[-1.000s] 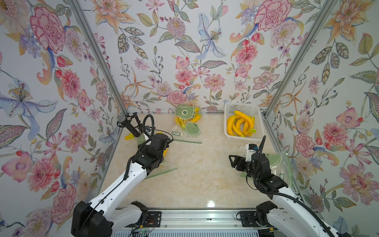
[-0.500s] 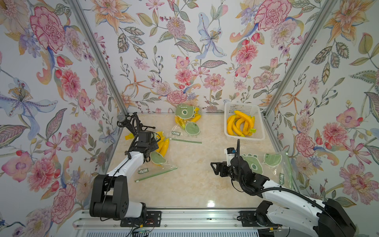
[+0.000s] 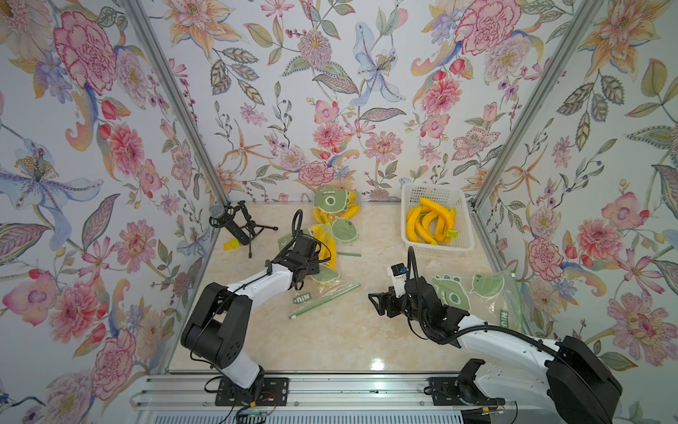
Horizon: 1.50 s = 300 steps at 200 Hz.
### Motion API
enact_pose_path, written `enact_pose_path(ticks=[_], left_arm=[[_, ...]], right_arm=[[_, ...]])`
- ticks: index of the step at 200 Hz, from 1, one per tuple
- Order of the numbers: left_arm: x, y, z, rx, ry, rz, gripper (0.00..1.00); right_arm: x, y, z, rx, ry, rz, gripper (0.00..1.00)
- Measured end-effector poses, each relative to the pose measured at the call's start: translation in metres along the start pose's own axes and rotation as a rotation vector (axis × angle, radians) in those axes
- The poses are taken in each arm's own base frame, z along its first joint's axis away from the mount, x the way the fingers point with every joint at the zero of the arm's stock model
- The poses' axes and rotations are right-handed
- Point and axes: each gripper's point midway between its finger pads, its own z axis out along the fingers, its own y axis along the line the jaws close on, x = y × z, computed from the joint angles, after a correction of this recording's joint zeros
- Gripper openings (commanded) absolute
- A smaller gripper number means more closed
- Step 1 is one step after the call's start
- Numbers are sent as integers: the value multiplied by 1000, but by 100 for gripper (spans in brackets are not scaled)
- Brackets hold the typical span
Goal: Open the zip-top bag and take out the banana
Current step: Move the zipper food storage bag to the center of the board, then adjust the zipper food storage bag at the center of the board.
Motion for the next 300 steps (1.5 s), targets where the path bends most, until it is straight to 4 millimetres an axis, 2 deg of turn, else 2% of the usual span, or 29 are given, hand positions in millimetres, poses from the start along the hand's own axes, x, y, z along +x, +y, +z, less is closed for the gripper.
enact_pose_path(ticks=[34,55,91,137,149,180,219,238,267,282,300], left_arm=[[4,-27,-2,25,-8,49,73],[7,-37,-5,41,-9,64,74],[9,-41,-6,48,-9,60,74],[9,-48,-8,66,-16,64,75],[10,-51,-9,71,-16,68,75],[10,-56,-10,82,-24,74,77],[12,-63,-14,117,-36,89,80],[14,-57,-25,129,-52,106,84],[10,-41,-60,153,-120,107,89],[10,-31,-76,163,-157,95,89],[20,-23,-85,180,-166,88,87]], right_arm=[[-14,6,20,-69,20,-19,85],[-18,12,31,-113,28,5,84],[-9,26,46,-166,79,42,79],[7,21,59,-137,148,98,67],[6,21,62,-129,158,108,60],[5,22,68,-127,174,153,23],[5,21,69,-131,187,227,2],[3,15,68,-122,174,265,0],[-5,-8,54,-83,134,342,0],[-14,-20,45,-63,95,372,0],[-22,-28,36,-50,61,388,0]])
